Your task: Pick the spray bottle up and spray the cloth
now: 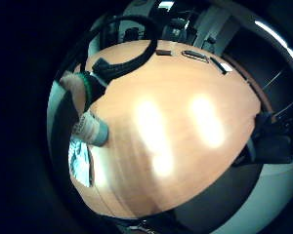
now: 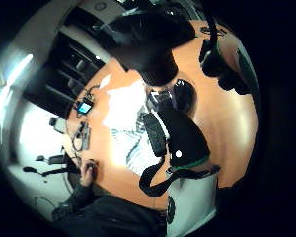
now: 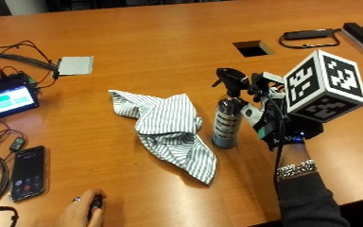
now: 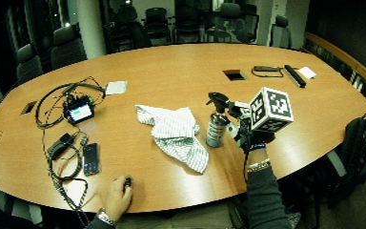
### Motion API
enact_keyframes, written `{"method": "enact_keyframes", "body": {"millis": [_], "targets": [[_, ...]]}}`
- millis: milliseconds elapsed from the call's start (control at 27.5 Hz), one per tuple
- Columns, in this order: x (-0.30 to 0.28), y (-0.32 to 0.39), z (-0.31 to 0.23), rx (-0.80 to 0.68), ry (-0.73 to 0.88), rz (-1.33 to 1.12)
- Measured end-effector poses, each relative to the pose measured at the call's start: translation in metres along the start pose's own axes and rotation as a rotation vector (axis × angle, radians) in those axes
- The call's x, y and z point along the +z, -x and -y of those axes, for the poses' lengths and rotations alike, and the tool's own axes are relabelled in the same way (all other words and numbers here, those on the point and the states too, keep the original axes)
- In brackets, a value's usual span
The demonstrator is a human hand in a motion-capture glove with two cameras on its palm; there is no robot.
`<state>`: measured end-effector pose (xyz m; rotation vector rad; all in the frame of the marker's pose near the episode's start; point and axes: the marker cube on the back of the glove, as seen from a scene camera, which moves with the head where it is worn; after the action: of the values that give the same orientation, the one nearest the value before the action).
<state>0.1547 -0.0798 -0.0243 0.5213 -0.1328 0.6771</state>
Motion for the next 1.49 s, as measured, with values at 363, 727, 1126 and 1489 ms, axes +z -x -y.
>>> {"method": "enact_keyframes", "body": {"millis": [363,727,1126,1489], "targets": [[0.036,0.001,0.009,0.064,0.113,0.496],[0.048,0.028,0.018,0.011,0.238,0.768],[0.070,0.049,0.027,0.019,0.196,0.964],[0.054,0.069,0.047,-0.064,-0.122,0.927]]}}
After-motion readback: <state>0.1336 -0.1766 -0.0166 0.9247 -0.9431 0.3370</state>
